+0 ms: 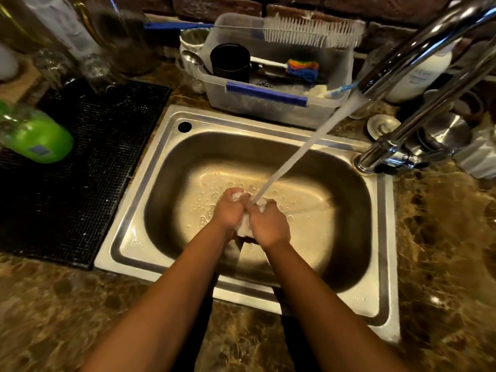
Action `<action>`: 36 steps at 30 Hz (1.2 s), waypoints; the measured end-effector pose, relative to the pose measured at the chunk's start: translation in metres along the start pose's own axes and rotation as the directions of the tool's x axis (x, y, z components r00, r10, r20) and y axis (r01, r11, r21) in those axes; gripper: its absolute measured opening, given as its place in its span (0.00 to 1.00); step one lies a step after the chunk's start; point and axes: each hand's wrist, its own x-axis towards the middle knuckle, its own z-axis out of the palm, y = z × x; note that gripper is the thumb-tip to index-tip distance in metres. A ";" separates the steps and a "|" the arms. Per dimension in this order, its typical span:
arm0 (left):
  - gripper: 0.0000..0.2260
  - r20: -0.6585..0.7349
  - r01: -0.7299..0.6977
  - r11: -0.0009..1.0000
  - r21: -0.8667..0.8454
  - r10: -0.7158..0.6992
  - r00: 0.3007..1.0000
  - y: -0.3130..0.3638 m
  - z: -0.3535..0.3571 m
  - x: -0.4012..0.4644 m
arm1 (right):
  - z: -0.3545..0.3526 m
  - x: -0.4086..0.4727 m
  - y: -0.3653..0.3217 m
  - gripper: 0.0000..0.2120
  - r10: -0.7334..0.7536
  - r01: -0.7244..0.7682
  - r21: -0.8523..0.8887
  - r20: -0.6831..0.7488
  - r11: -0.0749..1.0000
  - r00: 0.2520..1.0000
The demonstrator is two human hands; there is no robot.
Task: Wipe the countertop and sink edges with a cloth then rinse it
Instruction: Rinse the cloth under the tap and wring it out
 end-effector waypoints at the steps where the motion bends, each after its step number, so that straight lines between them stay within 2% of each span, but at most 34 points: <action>1: 0.06 -0.021 0.013 1.000 -0.009 -0.013 1.000 -0.004 0.002 0.004 | -0.002 -0.005 -0.001 0.24 -0.039 0.035 -0.063 -0.062 0.997 0.997; 3: 0.05 -0.039 0.095 0.994 -0.050 -0.097 0.995 -0.012 0.005 0.009 | -0.007 -0.013 -0.004 0.19 -0.086 0.082 -0.039 -0.105 0.996 0.991; 5: 0.11 -0.011 0.204 0.965 -0.168 -0.208 0.978 -0.017 0.002 0.017 | -0.005 -0.016 -0.010 0.15 -0.084 0.099 0.198 -0.081 0.975 0.993; 8: 0.20 0.171 0.365 0.859 -0.359 -0.324 0.931 -0.008 -0.004 0.011 | 0.002 -0.013 -0.018 0.09 0.012 0.001 0.594 -0.017 0.805 1.000; 10: 0.23 0.251 0.403 0.831 -0.382 -0.327 0.911 -0.001 -0.007 0.005 | 0.004 -0.009 -0.022 0.09 0.069 -0.066 0.724 0.026 0.687 0.997; 11: 0.23 0.256 0.403 0.832 -0.381 -0.324 0.911 0.000 -0.009 0.006 | 0.004 -0.006 -0.022 0.10 0.082 -0.087 0.727 0.042 0.681 0.996; 12: 0.22 0.259 0.388 0.845 -0.369 -0.307 0.916 -0.001 -0.009 0.009 | 0.004 -0.004 -0.022 0.11 0.090 -0.102 0.686 0.053 0.720 0.995; 15: 0.21 0.170 0.321 0.892 -0.320 -0.279 0.945 0.004 -0.011 0.011 | 0.005 0.000 -0.015 0.11 0.090 -0.095 0.442 0.031 0.892 0.995; 17: 0.21 0.142 0.338 0.901 -0.272 -0.310 0.940 0.005 -0.010 0.009 | 0.000 0.001 -0.013 0.09 0.091 -0.066 0.434 -0.038 0.898 0.995; 19: 0.18 0.168 0.345 0.911 -0.225 -0.312 0.935 0.005 -0.009 0.008 | -0.007 0.003 -0.011 0.04 0.113 -0.016 0.555 -0.142 0.832 0.983; 21: 0.16 0.197 0.360 0.909 -0.208 -0.322 0.926 0.004 -0.006 0.006 | -0.013 0.007 -0.012 0.09 0.177 -0.005 0.680 -0.184 0.733 0.967; 24: 0.18 0.217 0.397 0.877 -0.271 -0.346 0.913 0.000 0.001 -0.001 | -0.012 0.006 -0.020 0.10 0.217 -0.063 0.842 -0.065 0.536 0.974; 29: 0.16 0.282 0.377 0.817 -0.436 -0.273 0.920 0.000 0.010 -0.003 | 0.000 -0.005 -0.016 0.04 0.259 -0.261 0.914 0.183 0.310 0.948; 30: 0.16 0.277 0.376 0.800 -0.467 -0.271 0.922 0.002 0.011 -0.002 | -0.001 -0.007 -0.013 0.06 0.264 -0.303 0.899 0.223 0.317 0.938; 31: 0.14 0.260 0.367 0.779 -0.508 -0.268 0.928 0.005 0.009 0.000 | -0.003 -0.008 -0.010 0.08 0.266 -0.342 0.859 0.253 0.381 0.930; 32: 0.13 0.240 0.347 0.759 -0.552 -0.254 0.937 0.002 0.006 0.008 | -0.007 -0.008 -0.005 0.10 0.258 -0.365 0.786 0.267 0.500 0.929; 33: 0.19 0.199 0.321 0.751 -0.577 -0.252 0.947 0.000 0.004 0.017 | -0.012 -0.008 0.000 0.12 0.225 -0.361 0.685 0.282 0.633 0.932; 34: 0.29 0.128 0.294 0.802 -0.519 -0.266 0.955 -0.002 0.001 0.022 | -0.018 -0.010 0.004 0.14 0.175 -0.337 0.574 0.319 0.746 0.931; 35: 0.34 0.071 0.274 0.843 -0.463 -0.273 0.959 -0.001 -0.001 0.020 | -0.025 -0.012 0.007 0.15 0.118 -0.300 0.479 0.373 0.825 0.920; 36: 0.31 -0.011 0.220 0.876 -0.428 -0.249 0.968 0.001 -0.003 0.018 | -0.032 -0.015 0.008 0.15 0.068 -0.259 0.410 0.425 0.875 0.903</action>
